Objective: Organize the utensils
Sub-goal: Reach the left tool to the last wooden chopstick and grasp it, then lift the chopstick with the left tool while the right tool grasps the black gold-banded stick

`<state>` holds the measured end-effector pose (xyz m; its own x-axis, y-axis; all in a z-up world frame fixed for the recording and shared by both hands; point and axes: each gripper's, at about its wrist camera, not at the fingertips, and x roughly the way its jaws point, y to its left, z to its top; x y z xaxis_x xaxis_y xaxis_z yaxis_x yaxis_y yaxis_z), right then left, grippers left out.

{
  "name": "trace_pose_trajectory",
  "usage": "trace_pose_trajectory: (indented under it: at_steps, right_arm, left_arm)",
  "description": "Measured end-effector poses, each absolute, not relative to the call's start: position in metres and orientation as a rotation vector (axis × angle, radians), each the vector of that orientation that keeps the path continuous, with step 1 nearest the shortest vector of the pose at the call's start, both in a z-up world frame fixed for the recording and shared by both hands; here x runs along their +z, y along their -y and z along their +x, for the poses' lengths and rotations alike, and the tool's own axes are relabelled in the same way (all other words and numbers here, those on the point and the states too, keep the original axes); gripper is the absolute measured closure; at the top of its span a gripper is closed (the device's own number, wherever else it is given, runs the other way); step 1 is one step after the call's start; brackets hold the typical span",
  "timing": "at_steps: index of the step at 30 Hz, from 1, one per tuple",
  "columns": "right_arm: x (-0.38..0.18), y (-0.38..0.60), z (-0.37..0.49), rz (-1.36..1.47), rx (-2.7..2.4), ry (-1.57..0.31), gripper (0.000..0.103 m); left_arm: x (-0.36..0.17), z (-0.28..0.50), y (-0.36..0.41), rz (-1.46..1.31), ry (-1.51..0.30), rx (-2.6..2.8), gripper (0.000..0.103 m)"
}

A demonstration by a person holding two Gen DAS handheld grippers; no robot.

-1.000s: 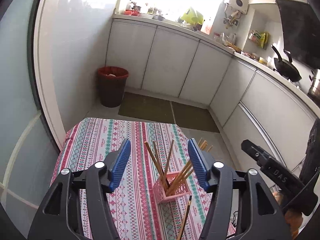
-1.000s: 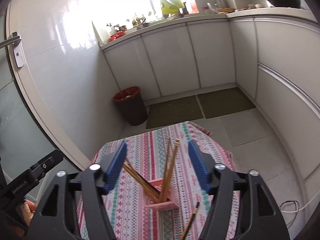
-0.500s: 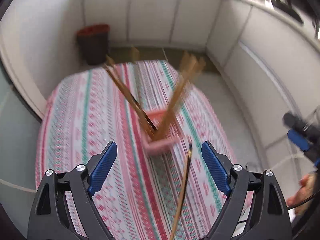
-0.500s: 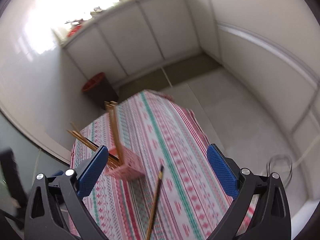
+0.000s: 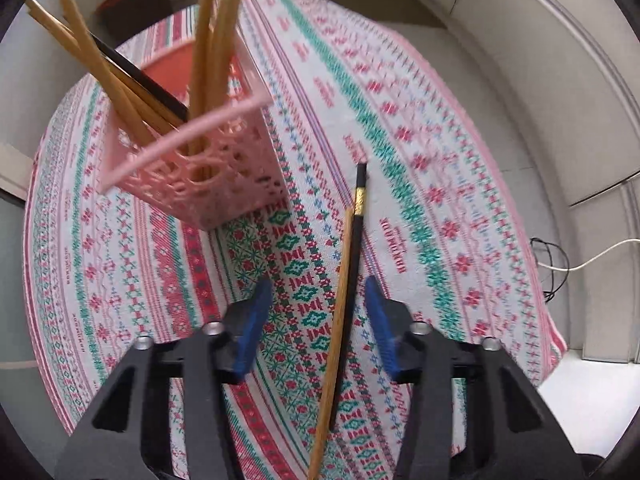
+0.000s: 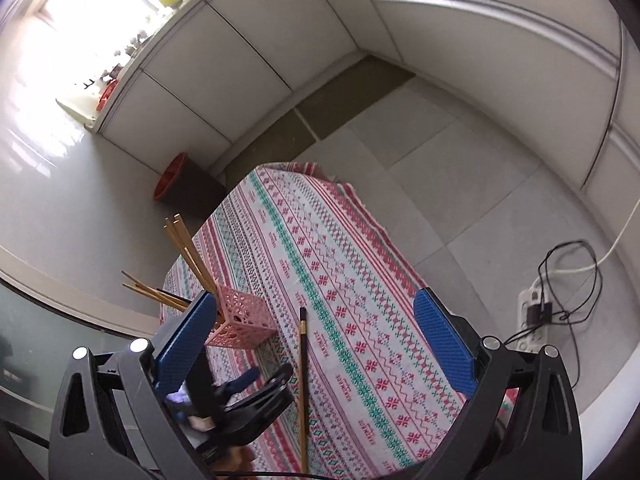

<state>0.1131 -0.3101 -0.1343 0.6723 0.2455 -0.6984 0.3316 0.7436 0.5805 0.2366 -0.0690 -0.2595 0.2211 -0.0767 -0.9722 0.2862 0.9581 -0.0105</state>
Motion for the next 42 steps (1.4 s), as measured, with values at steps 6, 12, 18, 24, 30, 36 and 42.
trace_pose_trajectory:
  at_steps: [6,12,18,24,30,36,42]
  right_arm:
    - [-0.136,0.31,0.114,0.741,-0.05,-0.864,0.007]
    - [-0.139,0.312,0.116,0.753,-0.056,-0.874,0.007]
    - [-0.139,0.313,0.118,0.755,-0.066,-0.879,0.007]
    - [-0.141,0.314,0.118,0.758,-0.066,-0.886,0.007]
    - [-0.144,0.313,0.12,0.748,-0.074,-0.897,0.007]
    - [-0.16,0.315,0.131,0.744,-0.116,-0.941,0.007]
    - [-0.193,0.293,0.165,0.738,-0.085,-1.042,0.007]
  left_arm:
    - [-0.278,0.244,0.074,0.197,-1.357,-0.23,0.073]
    - [-0.282,0.256,0.082,0.215,-1.346,-0.221,0.073]
    - [-0.281,0.262,0.089,0.219,-1.336,-0.214,0.072]
    - [-0.28,0.264,0.089,0.235,-1.34,-0.196,0.072]
    - [-0.291,0.262,0.092,0.261,-1.359,-0.213,0.073]
    - [-0.293,0.262,0.11,0.292,-1.327,-0.285,0.094]
    - [-0.286,0.246,0.107,0.294,-1.284,-0.353,0.098]
